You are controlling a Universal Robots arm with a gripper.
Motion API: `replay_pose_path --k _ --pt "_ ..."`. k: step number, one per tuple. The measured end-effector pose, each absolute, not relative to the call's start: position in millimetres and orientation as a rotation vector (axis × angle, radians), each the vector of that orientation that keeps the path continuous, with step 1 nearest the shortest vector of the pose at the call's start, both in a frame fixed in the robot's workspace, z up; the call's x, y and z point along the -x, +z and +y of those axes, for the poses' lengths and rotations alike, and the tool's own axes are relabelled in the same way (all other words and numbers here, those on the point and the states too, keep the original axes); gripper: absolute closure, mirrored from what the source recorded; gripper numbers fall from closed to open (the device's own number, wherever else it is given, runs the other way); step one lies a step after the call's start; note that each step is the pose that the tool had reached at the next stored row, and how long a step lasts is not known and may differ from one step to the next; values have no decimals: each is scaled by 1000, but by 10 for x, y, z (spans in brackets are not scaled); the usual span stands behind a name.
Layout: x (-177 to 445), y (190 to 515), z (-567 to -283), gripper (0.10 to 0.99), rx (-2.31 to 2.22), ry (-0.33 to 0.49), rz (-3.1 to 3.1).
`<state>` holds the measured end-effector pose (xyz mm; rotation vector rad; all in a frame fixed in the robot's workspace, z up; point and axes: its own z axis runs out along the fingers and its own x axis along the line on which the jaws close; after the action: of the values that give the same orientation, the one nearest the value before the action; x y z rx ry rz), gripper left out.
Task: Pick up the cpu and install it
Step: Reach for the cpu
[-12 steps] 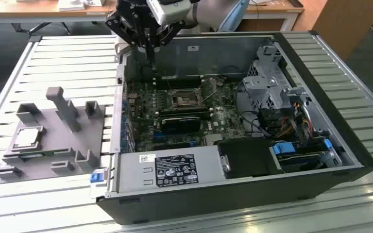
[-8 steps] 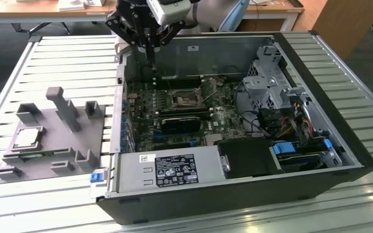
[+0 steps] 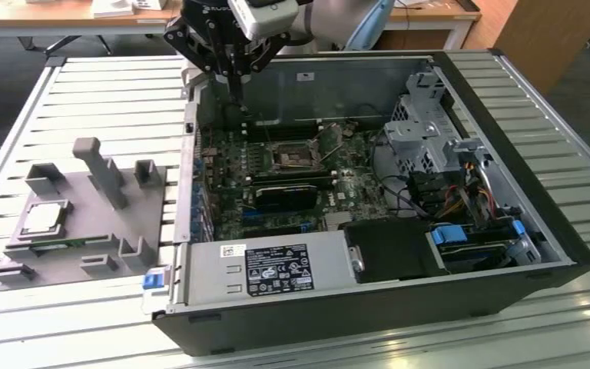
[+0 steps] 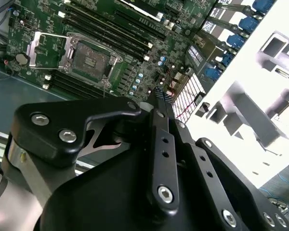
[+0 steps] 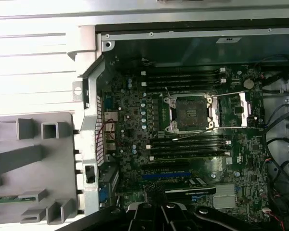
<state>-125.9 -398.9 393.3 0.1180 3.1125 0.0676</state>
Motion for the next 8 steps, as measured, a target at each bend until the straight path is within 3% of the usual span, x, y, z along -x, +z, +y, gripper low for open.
replay_pose_path --k 8 --pt "1387 3932 -3989 980 -118 68 3112"
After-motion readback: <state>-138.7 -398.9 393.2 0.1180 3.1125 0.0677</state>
